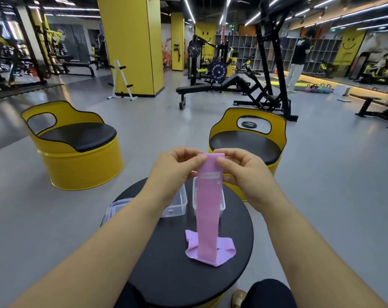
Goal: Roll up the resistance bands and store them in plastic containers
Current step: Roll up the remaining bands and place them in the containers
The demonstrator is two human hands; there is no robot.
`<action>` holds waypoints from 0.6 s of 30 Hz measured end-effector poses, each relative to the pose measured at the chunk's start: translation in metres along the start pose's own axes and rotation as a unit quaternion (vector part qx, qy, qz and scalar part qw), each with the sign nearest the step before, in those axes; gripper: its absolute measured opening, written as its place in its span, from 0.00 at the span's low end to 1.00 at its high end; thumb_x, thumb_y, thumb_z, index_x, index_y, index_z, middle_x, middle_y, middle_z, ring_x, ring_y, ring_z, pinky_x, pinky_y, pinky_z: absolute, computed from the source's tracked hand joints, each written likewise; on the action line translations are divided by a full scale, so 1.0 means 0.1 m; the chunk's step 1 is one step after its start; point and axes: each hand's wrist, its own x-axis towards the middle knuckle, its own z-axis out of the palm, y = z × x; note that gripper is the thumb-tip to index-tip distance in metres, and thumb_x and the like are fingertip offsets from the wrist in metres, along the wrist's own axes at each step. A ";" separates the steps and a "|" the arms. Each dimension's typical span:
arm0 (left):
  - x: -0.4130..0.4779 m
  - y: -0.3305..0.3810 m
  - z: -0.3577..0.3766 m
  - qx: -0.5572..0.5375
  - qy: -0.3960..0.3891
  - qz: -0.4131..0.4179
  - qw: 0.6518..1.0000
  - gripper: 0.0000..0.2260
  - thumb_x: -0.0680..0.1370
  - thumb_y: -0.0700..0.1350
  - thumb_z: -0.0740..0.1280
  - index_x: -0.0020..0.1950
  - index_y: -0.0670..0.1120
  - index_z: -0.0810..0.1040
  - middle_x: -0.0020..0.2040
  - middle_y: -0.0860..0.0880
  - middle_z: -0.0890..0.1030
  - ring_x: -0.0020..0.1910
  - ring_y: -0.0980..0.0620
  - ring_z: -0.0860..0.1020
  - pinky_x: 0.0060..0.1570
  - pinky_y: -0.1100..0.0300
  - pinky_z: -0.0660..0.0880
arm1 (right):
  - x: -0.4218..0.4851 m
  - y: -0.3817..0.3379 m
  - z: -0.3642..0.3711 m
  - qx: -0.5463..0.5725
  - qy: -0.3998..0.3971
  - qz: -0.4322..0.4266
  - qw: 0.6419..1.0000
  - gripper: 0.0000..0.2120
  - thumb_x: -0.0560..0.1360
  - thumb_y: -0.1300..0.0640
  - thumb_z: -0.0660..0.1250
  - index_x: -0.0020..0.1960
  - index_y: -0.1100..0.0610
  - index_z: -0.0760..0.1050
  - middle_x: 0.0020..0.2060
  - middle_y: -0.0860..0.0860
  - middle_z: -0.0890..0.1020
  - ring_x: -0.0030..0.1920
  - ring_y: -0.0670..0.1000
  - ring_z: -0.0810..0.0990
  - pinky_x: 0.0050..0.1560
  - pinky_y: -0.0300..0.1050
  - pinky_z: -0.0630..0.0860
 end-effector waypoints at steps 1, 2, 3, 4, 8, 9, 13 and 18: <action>-0.01 0.02 0.00 0.005 -0.001 0.013 1.000 0.04 0.74 0.40 0.70 0.41 0.48 0.81 0.37 0.52 0.83 0.39 0.57 0.80 0.40 0.62 0.78 | 0.00 -0.02 0.00 -0.004 0.002 -0.002 1.000 0.05 0.76 0.60 0.66 0.51 0.56 0.78 0.44 0.51 0.85 0.46 0.48 0.84 0.45 0.42 0.82; -0.02 0.04 0.00 0.011 -0.004 0.023 1.000 0.04 0.74 0.40 0.70 0.41 0.48 0.81 0.37 0.51 0.83 0.39 0.56 0.80 0.41 0.61 0.79 | 0.00 -0.04 0.01 -0.007 0.005 -0.007 1.000 0.05 0.76 0.58 0.67 0.51 0.55 0.78 0.44 0.50 0.85 0.46 0.48 0.84 0.44 0.42 0.81; -0.02 0.06 0.00 0.018 -0.007 0.031 0.999 0.04 0.74 0.39 0.70 0.41 0.47 0.81 0.38 0.50 0.83 0.39 0.55 0.80 0.43 0.60 0.79 | 0.00 -0.06 0.01 -0.011 0.008 -0.014 1.000 0.06 0.75 0.58 0.67 0.51 0.55 0.78 0.43 0.50 0.84 0.45 0.48 0.84 0.44 0.42 0.81; -0.03 0.07 0.01 0.026 -0.008 0.037 0.999 0.04 0.74 0.40 0.70 0.41 0.47 0.81 0.39 0.48 0.83 0.39 0.54 0.80 0.45 0.58 0.79 | 0.01 -0.07 0.01 -0.019 0.011 -0.024 0.999 0.05 0.75 0.58 0.68 0.50 0.55 0.79 0.43 0.50 0.85 0.44 0.48 0.84 0.44 0.41 0.81; -0.03 0.08 0.01 0.063 -0.001 0.045 0.997 0.03 0.74 0.42 0.71 0.41 0.49 0.81 0.40 0.46 0.83 0.40 0.53 0.79 0.48 0.50 0.78 | 0.02 -0.07 0.03 -0.070 0.017 -0.067 0.995 0.02 0.73 0.60 0.70 0.43 0.55 0.81 0.37 0.49 0.85 0.41 0.49 0.84 0.43 0.40 0.81; -0.03 0.07 0.01 0.069 0.000 0.044 0.997 0.03 0.74 0.42 0.71 0.40 0.49 0.81 0.40 0.46 0.82 0.40 0.53 0.79 0.48 0.49 0.78 | 0.02 -0.07 0.03 -0.081 0.013 -0.072 0.994 0.03 0.74 0.60 0.69 0.42 0.54 0.81 0.36 0.48 0.84 0.41 0.48 0.84 0.42 0.40 0.80; -0.08 0.05 0.00 0.101 -0.008 0.049 0.994 0.03 0.73 0.42 0.71 0.41 0.50 0.81 0.39 0.46 0.83 0.39 0.51 0.80 0.46 0.50 0.79 | 0.00 -0.05 0.03 -0.123 -0.012 -0.079 0.989 0.03 0.74 0.61 0.69 0.43 0.56 0.80 0.37 0.50 0.83 0.39 0.46 0.82 0.41 0.36 0.79; -0.10 0.04 0.01 0.104 -0.013 0.054 0.993 0.03 0.73 0.40 0.71 0.40 0.47 0.82 0.39 0.45 0.84 0.40 0.51 0.81 0.46 0.51 0.81 | -0.01 -0.04 0.00 -0.134 -0.025 -0.066 0.988 0.02 0.74 0.60 0.69 0.45 0.57 0.80 0.39 0.52 0.84 0.39 0.45 0.83 0.39 0.35 0.78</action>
